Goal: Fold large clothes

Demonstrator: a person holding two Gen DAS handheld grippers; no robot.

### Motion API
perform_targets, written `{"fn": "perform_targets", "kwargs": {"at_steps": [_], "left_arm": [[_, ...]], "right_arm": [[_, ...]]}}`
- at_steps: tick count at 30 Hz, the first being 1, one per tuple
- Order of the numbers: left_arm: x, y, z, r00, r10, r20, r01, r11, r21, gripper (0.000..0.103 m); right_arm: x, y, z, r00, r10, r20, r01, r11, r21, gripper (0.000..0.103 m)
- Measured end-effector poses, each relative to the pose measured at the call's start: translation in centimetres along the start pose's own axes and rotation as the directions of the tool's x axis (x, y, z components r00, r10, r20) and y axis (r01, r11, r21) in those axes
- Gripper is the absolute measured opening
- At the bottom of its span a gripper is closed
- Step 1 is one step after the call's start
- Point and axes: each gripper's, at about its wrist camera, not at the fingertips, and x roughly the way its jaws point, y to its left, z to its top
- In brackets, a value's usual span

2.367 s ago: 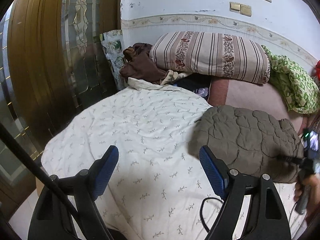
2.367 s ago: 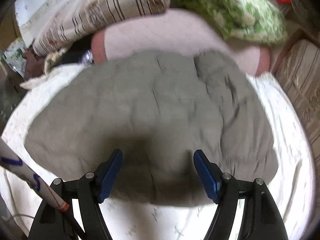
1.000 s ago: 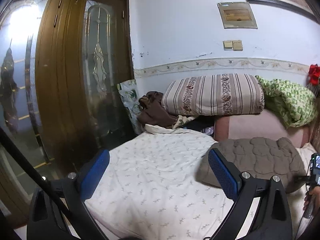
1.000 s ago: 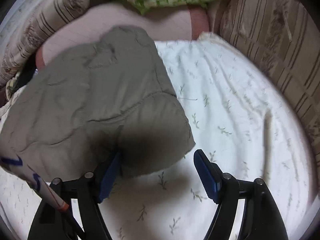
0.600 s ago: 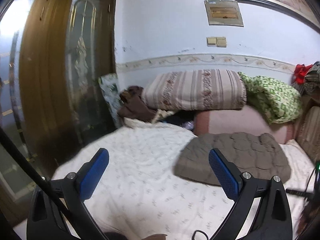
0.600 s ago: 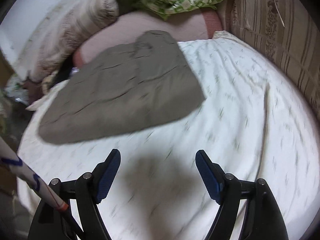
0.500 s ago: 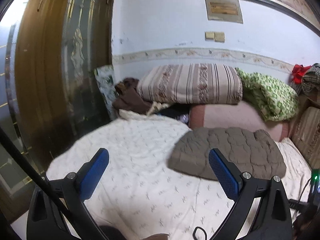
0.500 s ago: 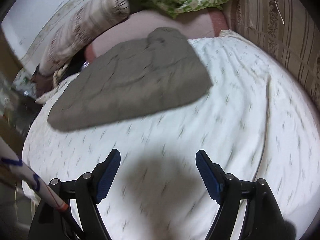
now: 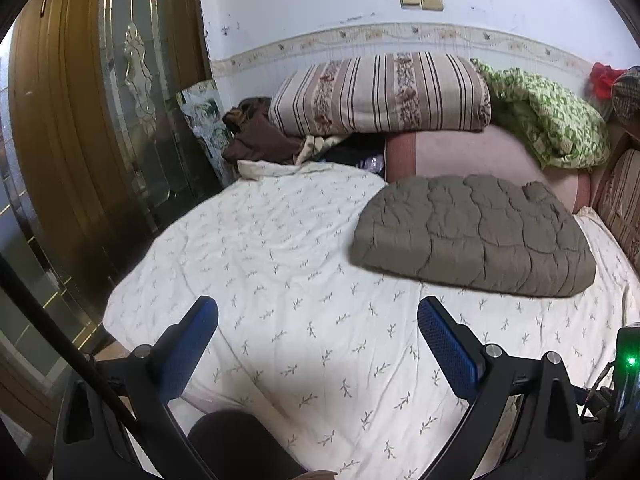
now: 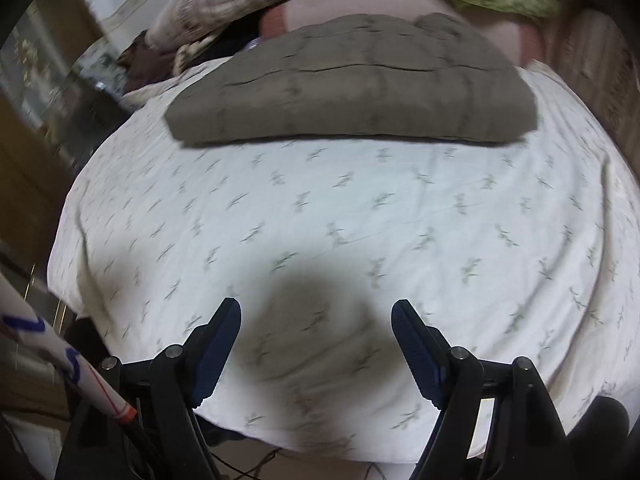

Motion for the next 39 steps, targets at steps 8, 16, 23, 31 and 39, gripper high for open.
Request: {"fn": "perform_targets", "kwargs": {"at_steps": [8, 16, 23, 31, 39], "left_arm": [[2.5, 0.0, -0.9, 0.996, -0.036, -0.087, 0.035, 0.999, -0.009, 0.1], [5.4, -0.2, -1.6, 0.972, -0.107, -0.21, 0.101, 0.994, -0.04, 0.1], [7.1, -1.3, -2.5, 0.954, -0.117, -0.276, 0.111, 0.993, -0.035, 0.093], [8.5, -2.6, -2.8, 0.94, -0.117, -0.32, 0.122, 0.993, -0.004, 0.083], [10.6, -2.9, -2.2, 0.943, -0.081, -0.322, 0.097, 0.995, 0.033, 0.083]], "right_arm": [[-0.5, 0.9, 0.5, 0.997, -0.073, 0.036, 0.074, 0.997, -0.02, 0.082], [-0.8, -0.4, 1.1, 0.989, -0.13, 0.064, 0.13, 0.991, 0.002, 0.082], [-0.2, -2.2, 1.3, 0.989, -0.139, 0.053, 0.136, 0.99, 0.046, 0.082], [0.1, -5.3, 2.0, 0.985, -0.161, 0.06, 0.154, 0.982, 0.113, 0.082], [-0.1, -10.6, 3.9, 0.977, -0.195, 0.083, 0.175, 0.963, 0.208, 0.082]]}}
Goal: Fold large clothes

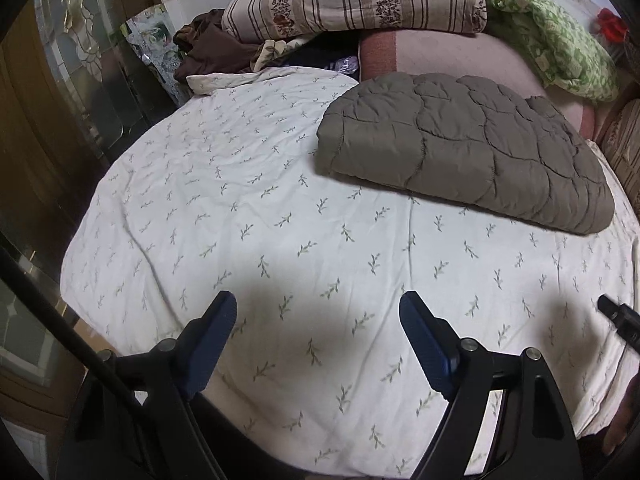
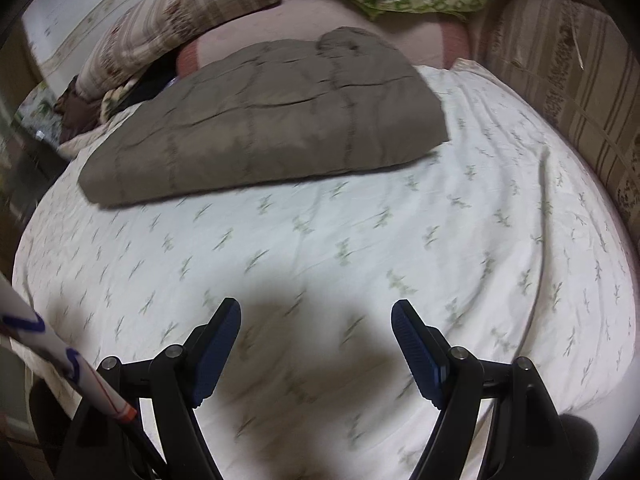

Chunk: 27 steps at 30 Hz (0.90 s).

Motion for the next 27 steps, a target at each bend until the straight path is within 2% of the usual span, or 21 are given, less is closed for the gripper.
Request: {"fn": "perform_targets", "kwargs": {"at_steps": [3, 6, 9, 11, 16, 19, 21, 22, 24, 26, 27], "left_arm": [[1.9, 0.9, 0.8, 0.996, -0.048, -0.069, 0.045, 0.998, -0.046, 0.083], [3.6, 1.4, 2.0, 0.992, -0.078, -0.099, 0.073, 0.996, -0.057, 0.083], [5.7, 1.5, 4.2, 0.994, -0.076, -0.073, 0.072, 0.996, -0.049, 0.083], [7.4, 1.4, 6.1, 0.994, -0.098, -0.054, 0.095, 0.994, -0.053, 0.083], [13.5, 2.4, 11.8, 0.96, -0.273, -0.067, 0.261, 0.954, -0.149, 0.083], [16.9, 2.6, 14.4, 0.937, -0.342, -0.077, 0.319, 0.922, -0.219, 0.083], [18.8, 2.3, 15.7, 0.926, -0.371, -0.078, 0.343, 0.907, -0.243, 0.083], [19.8, 1.9, 16.3, 0.914, -0.398, -0.075, 0.37, 0.896, -0.246, 0.083], [21.4, 1.1, 17.0, 0.897, -0.434, -0.079, 0.402, 0.879, -0.258, 0.093], [22.3, 0.0, 17.3, 0.897, -0.429, -0.106, 0.39, 0.882, -0.262, 0.095], [22.6, -0.7, 17.5, 0.907, -0.401, -0.128, 0.362, 0.899, -0.247, 0.095]], "right_arm": [[0.5, -2.3, 2.2, 0.999, -0.025, 0.032, 0.024, 0.998, 0.05, 0.082], [1.8, -5.2, 5.0, 0.998, -0.035, 0.053, 0.029, 0.994, 0.106, 0.082], [3.5, -8.0, 7.5, 0.998, 0.001, 0.065, -0.013, 0.98, 0.198, 0.082], [4.4, -9.1, 8.8, 0.997, 0.008, 0.075, -0.026, 0.971, 0.239, 0.083], [7.7, -11.2, 12.3, 0.991, 0.107, 0.077, -0.126, 0.937, 0.326, 0.084], [9.8, -11.3, 13.9, 0.988, 0.142, 0.066, -0.156, 0.933, 0.323, 0.089], [10.4, -11.2, 14.5, 0.984, 0.167, 0.065, -0.179, 0.928, 0.326, 0.095], [10.8, -11.1, 14.9, 0.981, 0.182, 0.068, -0.194, 0.925, 0.325, 0.095], [11.5, -11.2, 15.4, 0.972, 0.221, 0.077, -0.234, 0.916, 0.325, 0.095], [12.1, -11.3, 15.8, 0.968, 0.239, 0.075, -0.25, 0.914, 0.319, 0.092], [12.5, -11.0, 16.0, 0.964, 0.258, 0.062, -0.264, 0.915, 0.306, 0.078]]}}
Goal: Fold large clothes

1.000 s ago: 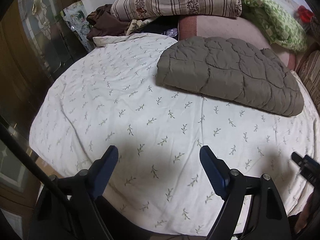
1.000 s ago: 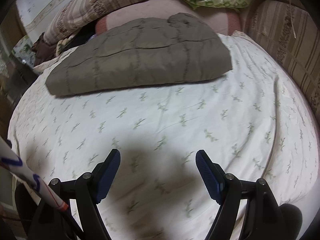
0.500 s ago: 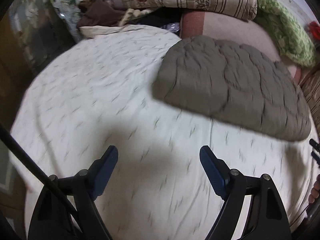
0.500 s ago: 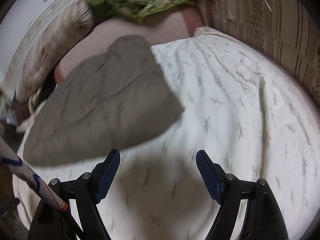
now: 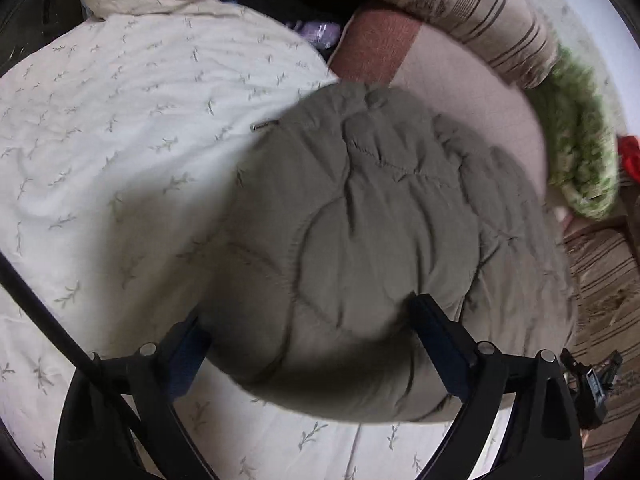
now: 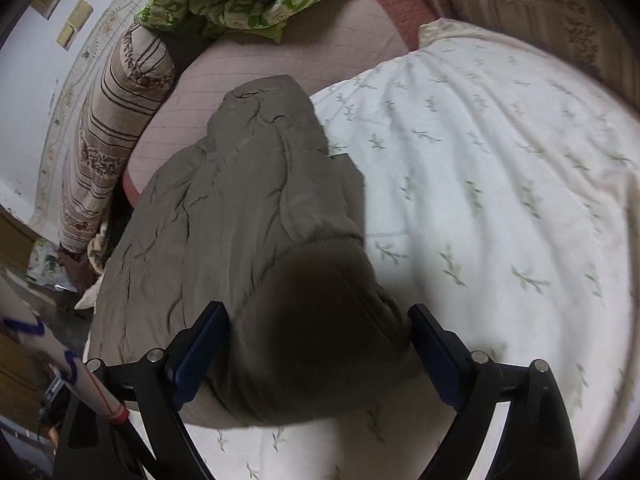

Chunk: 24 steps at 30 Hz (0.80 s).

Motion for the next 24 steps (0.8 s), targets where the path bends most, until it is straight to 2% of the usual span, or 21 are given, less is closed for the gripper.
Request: {"fn": "perform_targets", "kwargs": {"at_steps": [1, 2, 3, 4, 5, 7, 14, 18, 20, 21, 23, 24], "left_arm": [[0.0, -0.7, 0.1, 1.0, 0.027, -0.011, -0.027, 0.999, 0.021, 0.091], [-0.2, -1.0, 0.3, 0.999, 0.032, -0.016, -0.032, 0.999, 0.029, 0.075], [-0.9, -1.6, 0.4, 0.999, 0.032, -0.024, -0.031, 0.999, 0.036, 0.067], [-1.8, -2.1, 0.6, 0.999, 0.048, -0.02, -0.047, 0.998, 0.047, 0.055], [-2.5, -2.4, 0.7, 0.998, 0.056, -0.013, -0.055, 0.997, 0.062, 0.048], [-4.8, -3.4, 0.6, 0.998, 0.061, 0.012, -0.061, 0.993, 0.097, 0.042], [-9.8, -3.8, -3.7, 0.996, 0.061, 0.066, -0.071, 0.983, 0.167, 0.04], [-8.7, -2.4, -6.7, 0.995, 0.093, 0.039, -0.098, 0.979, 0.181, 0.041], [-7.1, -1.4, -7.6, 0.993, 0.119, 0.017, -0.12, 0.98, 0.159, 0.046], [-6.7, -1.0, -7.8, 0.992, 0.122, 0.014, -0.122, 0.982, 0.143, 0.047], [-6.6, -0.5, -8.1, 0.993, 0.117, 0.02, -0.119, 0.986, 0.115, 0.051], [-6.8, -0.4, -8.0, 0.993, 0.114, 0.021, -0.116, 0.988, 0.106, 0.051]], "right_arm": [[0.2, 0.1, 0.0, 1.0, 0.015, -0.016, -0.015, 1.0, -0.002, 0.062], [-0.1, 0.5, 0.1, 0.999, 0.028, -0.018, -0.028, 1.0, -0.007, 0.056], [-0.3, 0.9, 0.1, 0.999, 0.036, -0.015, -0.036, 0.999, -0.017, 0.043], [-1.1, 1.5, 0.2, 0.999, 0.047, -0.006, -0.047, 0.999, -0.028, 0.038], [-2.0, 2.1, 0.3, 0.997, 0.072, 0.005, -0.072, 0.997, -0.032, 0.035], [-3.7, 2.9, 0.2, 0.992, 0.126, 0.023, -0.124, 0.991, -0.046, 0.031], [-9.0, 2.9, -2.1, 0.98, 0.195, 0.032, -0.192, 0.978, -0.081, 0.029], [-9.0, 1.8, -4.4, 0.992, 0.129, -0.014, -0.13, 0.984, -0.124, 0.029], [-7.8, 1.1, -5.3, 0.996, 0.076, -0.049, -0.082, 0.988, -0.131, 0.03], [-7.4, 0.7, -5.6, 0.997, 0.052, -0.057, -0.06, 0.989, -0.136, 0.033], [-7.1, 0.2, -5.7, 0.998, 0.019, -0.059, -0.027, 0.99, -0.139, 0.046], [-7.1, -0.1, -5.6, 0.999, 0.004, -0.05, -0.01, 0.992, -0.125, 0.059]]}}
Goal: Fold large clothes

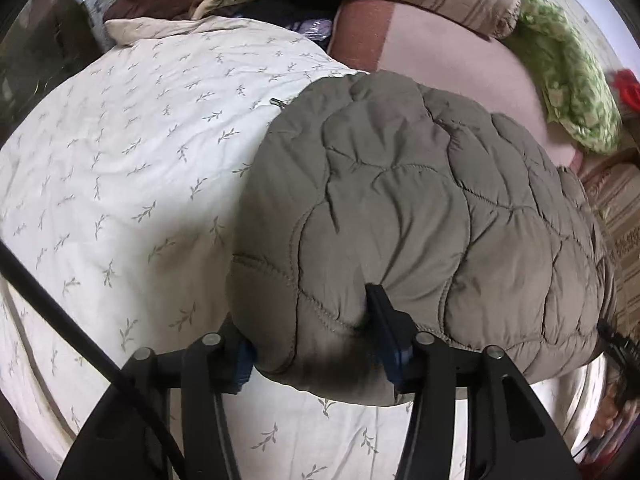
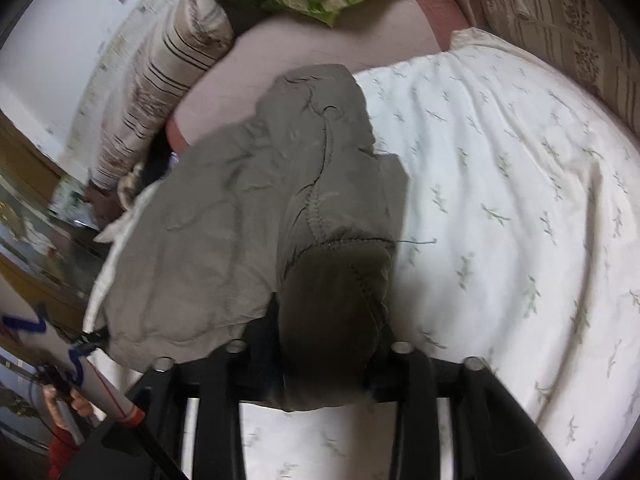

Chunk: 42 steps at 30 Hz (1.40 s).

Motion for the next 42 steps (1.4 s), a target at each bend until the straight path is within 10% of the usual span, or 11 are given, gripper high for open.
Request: {"fn": "perform_targets", "kwargs": {"at_steps": [9, 12, 17, 22, 25, 33, 42], "left_arm": [[-7.0, 1.2, -0.9, 0.994, 0.023, 0.11, -0.023, 1.0, 0.0, 0.051], [-9.4, 0.4, -0.8, 0.984, 0.05, 0.169, -0.055, 0.998, 0.023, 0.051], [-7.7, -4.1, 1.2, 0.986, 0.049, 0.159, -0.067, 0.992, 0.109, 0.054], [-0.4, -7.0, 3.2, 0.992, 0.076, 0.1, -0.087, 0.991, 0.106, 0.054], [3.8, -7.5, 3.3, 0.986, 0.129, 0.107, -0.141, 0.984, 0.112, 0.057], [2.2, -10.1, 4.1, 0.972, 0.147, 0.182, -0.181, 0.965, 0.187, 0.06], [5.9, -11.2, 6.9, 0.972, 0.187, 0.142, -0.208, 0.966, 0.154, 0.074]], "right_arm": [[-5.6, -1.7, 1.6, 0.957, -0.141, 0.253, 0.115, 0.987, 0.115, 0.078], [-4.6, 2.4, 2.7, 0.926, -0.192, 0.324, 0.218, 0.975, -0.047, 0.057], [-0.1, 8.5, 4.0, 0.953, -0.065, 0.295, 0.135, 0.966, -0.222, 0.05], [5.7, 8.4, 3.3, 0.95, -0.212, 0.23, 0.277, 0.912, -0.302, 0.045], [6.3, 5.5, 3.8, 0.928, -0.288, 0.237, 0.345, 0.903, -0.255, 0.044], [6.4, 1.4, 6.8, 0.95, -0.253, 0.184, 0.263, 0.964, -0.037, 0.044], [8.5, 2.5, 7.6, 0.947, -0.275, 0.165, 0.294, 0.95, -0.105, 0.06]]}}
